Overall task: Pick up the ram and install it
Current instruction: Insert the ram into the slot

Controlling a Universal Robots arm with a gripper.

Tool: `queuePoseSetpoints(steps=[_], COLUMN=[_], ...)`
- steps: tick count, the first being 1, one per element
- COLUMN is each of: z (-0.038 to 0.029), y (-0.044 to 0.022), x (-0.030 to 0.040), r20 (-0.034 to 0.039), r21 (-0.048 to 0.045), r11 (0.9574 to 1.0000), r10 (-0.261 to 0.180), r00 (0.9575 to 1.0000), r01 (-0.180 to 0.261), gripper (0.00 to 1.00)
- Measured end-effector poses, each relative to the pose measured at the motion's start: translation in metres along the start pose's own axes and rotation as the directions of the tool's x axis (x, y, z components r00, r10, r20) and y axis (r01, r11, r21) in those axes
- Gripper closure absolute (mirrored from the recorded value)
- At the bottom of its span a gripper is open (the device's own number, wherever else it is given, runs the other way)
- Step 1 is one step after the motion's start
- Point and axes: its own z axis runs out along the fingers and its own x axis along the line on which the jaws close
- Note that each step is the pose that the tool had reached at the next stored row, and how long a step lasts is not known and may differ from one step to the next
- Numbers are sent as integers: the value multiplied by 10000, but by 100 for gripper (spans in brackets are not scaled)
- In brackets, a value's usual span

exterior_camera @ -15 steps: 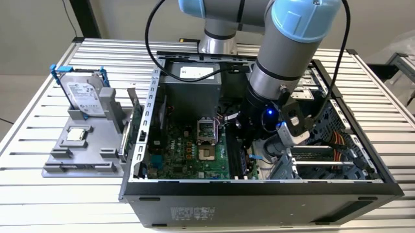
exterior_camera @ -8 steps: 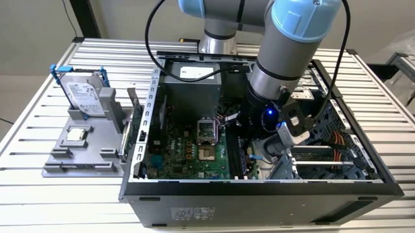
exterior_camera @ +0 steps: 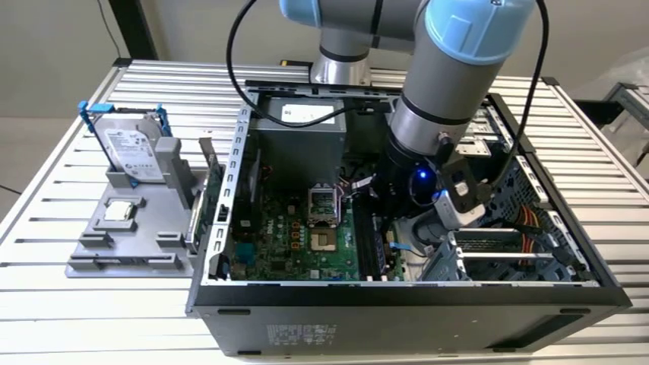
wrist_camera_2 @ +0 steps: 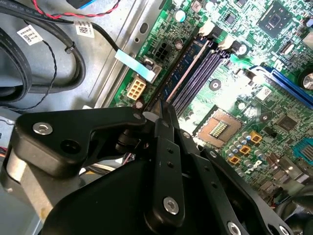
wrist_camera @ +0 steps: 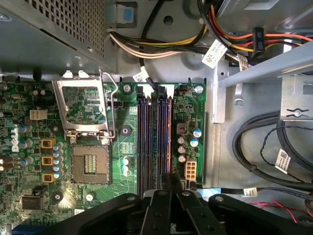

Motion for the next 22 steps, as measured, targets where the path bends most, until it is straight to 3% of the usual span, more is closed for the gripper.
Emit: queuePoseSetpoints(steps=[4, 8, 22], z=[-96, -133, -162], y=[-2, -3, -3], x=[4, 6, 7], r20=[0, 1, 1], r21=[-1, -2, -3], r11=[10000, 10000, 10000], r10=[0, 0, 0], r00=[10000, 10000, 10000], r01=[0, 0, 0], gripper=[100, 100, 100])
